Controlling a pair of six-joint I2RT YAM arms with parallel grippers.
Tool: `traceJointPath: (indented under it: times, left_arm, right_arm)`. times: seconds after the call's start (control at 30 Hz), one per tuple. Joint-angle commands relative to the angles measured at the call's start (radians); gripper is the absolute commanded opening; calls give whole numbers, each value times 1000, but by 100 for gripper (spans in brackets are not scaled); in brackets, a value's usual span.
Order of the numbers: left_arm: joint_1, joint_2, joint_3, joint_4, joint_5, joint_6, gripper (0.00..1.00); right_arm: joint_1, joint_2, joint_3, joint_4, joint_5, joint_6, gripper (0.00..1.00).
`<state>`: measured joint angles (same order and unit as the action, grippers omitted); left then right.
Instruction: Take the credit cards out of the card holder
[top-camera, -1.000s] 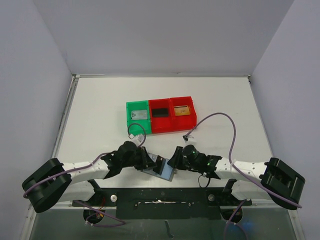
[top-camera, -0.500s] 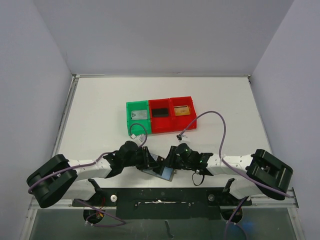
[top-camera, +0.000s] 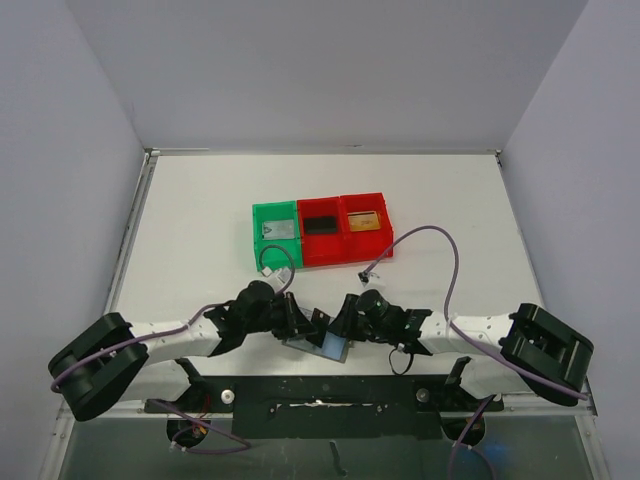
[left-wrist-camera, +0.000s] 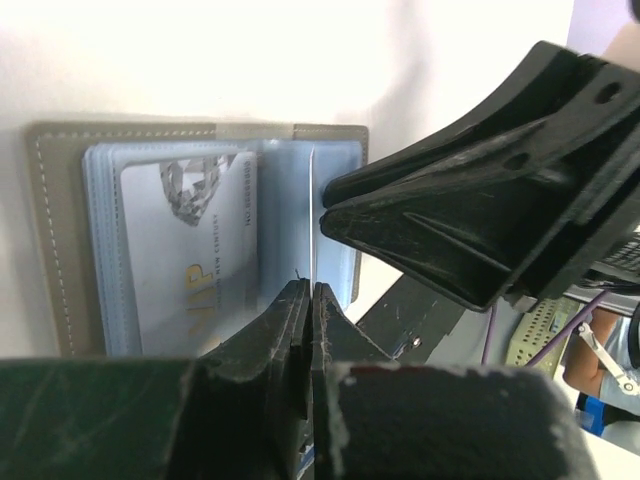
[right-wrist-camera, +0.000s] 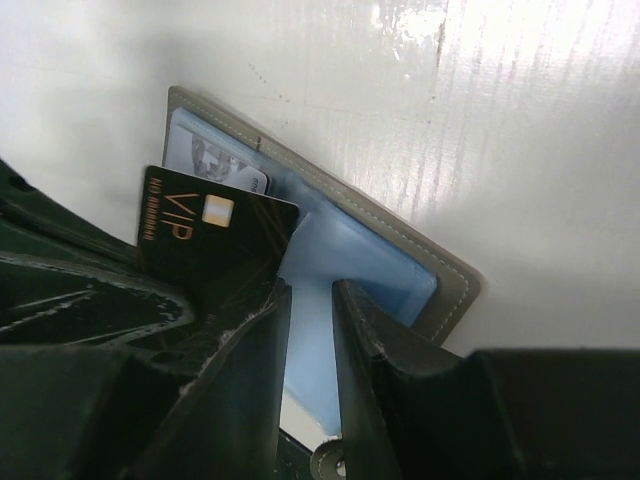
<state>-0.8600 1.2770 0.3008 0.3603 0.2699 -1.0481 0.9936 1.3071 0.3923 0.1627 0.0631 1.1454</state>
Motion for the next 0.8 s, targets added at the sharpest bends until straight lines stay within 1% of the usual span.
traceJointPath:
  times: [0.0, 0.1, 0.27, 0.4, 0.47, 0.6, 0.77]
  left_arm:
    - [10, -83, 68, -61, -35, 42, 0]
    - [7, -114, 82, -120, -50, 54, 0]
    - [10, -171, 73, -138, -62, 44, 0]
    - [9, -184, 90, -158, -56, 42, 0]
    - [10, -198, 96, -168, -58, 37, 0]
    - [14, -226, 128, -202, -69, 24, 0]
    - [21, -278, 160, -269, -99, 31, 0]
  right_arm:
    - [-8, -43, 23, -66, 28, -37, 27]
    - [-8, -62, 39, -63, 7, -62, 28]
    - [-9, -103, 99, -127, 26, -96, 31]
    - [-12, -145, 131, -170, 40, -109, 38]
    - [-11, -172, 141, -183, 40, -110, 45]
    - [-17, -226, 153, -193, 63, -95, 63]
    - [-27, -266, 146, -166, 93, -93, 80]
